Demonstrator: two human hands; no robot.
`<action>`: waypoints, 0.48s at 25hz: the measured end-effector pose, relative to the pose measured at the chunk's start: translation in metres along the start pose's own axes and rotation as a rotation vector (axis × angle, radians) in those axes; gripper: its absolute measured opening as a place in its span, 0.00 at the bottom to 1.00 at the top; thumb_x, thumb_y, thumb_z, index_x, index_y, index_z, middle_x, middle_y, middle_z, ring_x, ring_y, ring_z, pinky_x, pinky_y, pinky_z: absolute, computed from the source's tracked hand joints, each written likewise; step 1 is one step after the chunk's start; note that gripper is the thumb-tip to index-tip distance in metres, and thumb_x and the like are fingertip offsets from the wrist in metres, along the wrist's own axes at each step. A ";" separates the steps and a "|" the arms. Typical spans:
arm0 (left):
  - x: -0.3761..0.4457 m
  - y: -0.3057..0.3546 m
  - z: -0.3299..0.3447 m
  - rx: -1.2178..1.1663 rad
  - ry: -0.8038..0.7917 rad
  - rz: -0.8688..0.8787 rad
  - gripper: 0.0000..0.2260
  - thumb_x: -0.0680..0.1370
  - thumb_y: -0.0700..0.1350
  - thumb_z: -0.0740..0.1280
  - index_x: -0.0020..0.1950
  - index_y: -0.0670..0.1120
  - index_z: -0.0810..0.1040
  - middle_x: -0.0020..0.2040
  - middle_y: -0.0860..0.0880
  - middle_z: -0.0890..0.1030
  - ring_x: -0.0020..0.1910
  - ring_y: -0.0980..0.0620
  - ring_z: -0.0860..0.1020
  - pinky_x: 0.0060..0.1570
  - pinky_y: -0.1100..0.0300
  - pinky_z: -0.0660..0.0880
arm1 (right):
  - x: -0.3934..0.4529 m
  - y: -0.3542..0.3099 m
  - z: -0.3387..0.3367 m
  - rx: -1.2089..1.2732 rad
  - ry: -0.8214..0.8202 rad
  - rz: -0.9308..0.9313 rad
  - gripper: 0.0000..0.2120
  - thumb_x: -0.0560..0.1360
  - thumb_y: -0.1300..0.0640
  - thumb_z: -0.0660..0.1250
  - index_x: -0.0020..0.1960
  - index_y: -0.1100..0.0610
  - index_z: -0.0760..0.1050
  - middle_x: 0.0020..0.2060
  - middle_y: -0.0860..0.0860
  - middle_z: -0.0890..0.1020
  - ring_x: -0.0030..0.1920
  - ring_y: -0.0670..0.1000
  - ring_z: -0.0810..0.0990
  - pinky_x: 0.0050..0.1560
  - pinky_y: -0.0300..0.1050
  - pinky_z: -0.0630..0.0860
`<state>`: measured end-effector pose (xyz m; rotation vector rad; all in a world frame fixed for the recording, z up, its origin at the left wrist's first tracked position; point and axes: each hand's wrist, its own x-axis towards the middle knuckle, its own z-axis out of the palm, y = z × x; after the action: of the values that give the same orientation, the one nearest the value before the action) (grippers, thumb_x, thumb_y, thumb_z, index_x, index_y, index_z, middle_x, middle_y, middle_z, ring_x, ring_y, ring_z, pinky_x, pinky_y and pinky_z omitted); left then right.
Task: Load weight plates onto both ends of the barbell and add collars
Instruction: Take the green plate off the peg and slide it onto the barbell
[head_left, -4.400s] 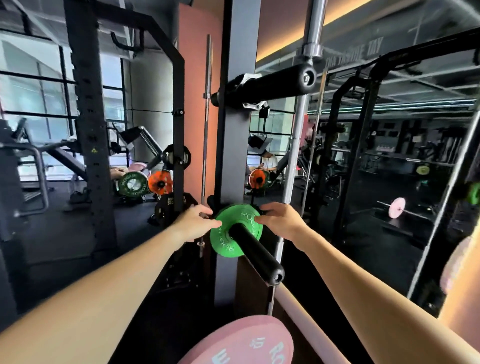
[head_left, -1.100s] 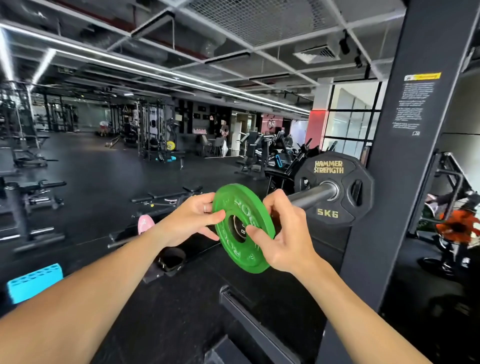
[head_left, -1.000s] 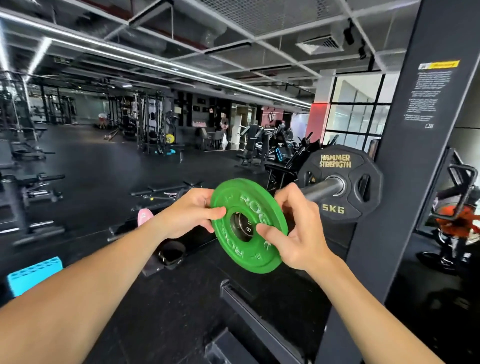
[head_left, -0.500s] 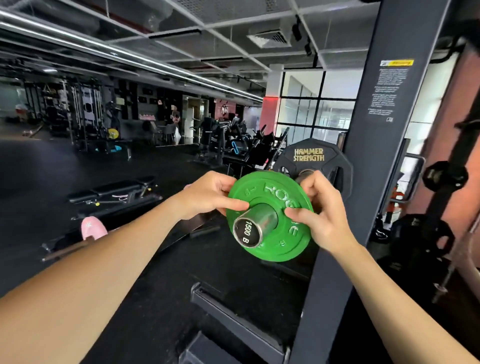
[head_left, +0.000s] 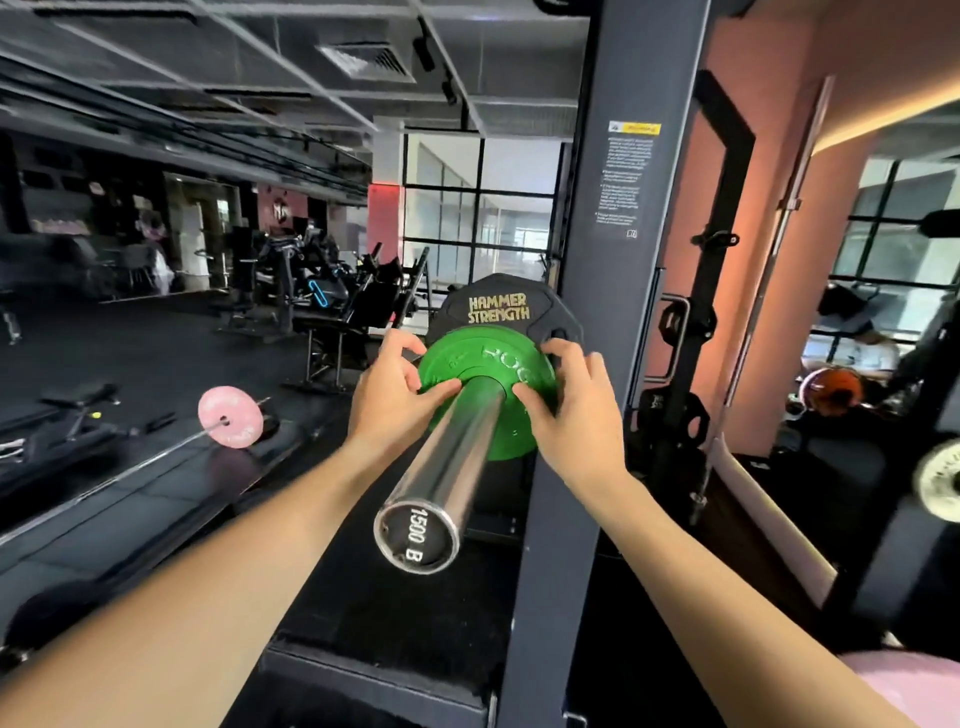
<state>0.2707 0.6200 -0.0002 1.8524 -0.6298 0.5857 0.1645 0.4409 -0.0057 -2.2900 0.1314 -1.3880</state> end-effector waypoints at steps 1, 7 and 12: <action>0.005 -0.001 0.004 -0.020 -0.013 0.000 0.22 0.69 0.50 0.81 0.53 0.53 0.71 0.35 0.52 0.74 0.37 0.50 0.76 0.44 0.50 0.75 | 0.004 0.002 0.003 -0.041 0.005 -0.003 0.22 0.75 0.50 0.74 0.64 0.44 0.68 0.49 0.47 0.70 0.46 0.54 0.77 0.43 0.51 0.78; 0.033 -0.011 0.029 -0.064 -0.103 0.003 0.23 0.72 0.43 0.79 0.62 0.47 0.73 0.40 0.50 0.78 0.41 0.46 0.81 0.52 0.47 0.79 | 0.029 0.028 0.021 -0.085 0.005 0.004 0.21 0.75 0.51 0.74 0.65 0.46 0.71 0.44 0.47 0.74 0.39 0.53 0.77 0.42 0.49 0.77; 0.066 -0.026 0.050 -0.042 -0.185 -0.001 0.22 0.75 0.40 0.75 0.66 0.49 0.72 0.48 0.48 0.80 0.46 0.47 0.82 0.52 0.56 0.78 | 0.057 0.060 0.044 -0.105 0.007 0.016 0.20 0.75 0.50 0.73 0.63 0.45 0.70 0.41 0.46 0.73 0.38 0.54 0.77 0.40 0.50 0.77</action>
<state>0.3422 0.5708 0.0088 1.8800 -0.7575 0.3999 0.2392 0.3848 -0.0018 -2.3636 0.2291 -1.4123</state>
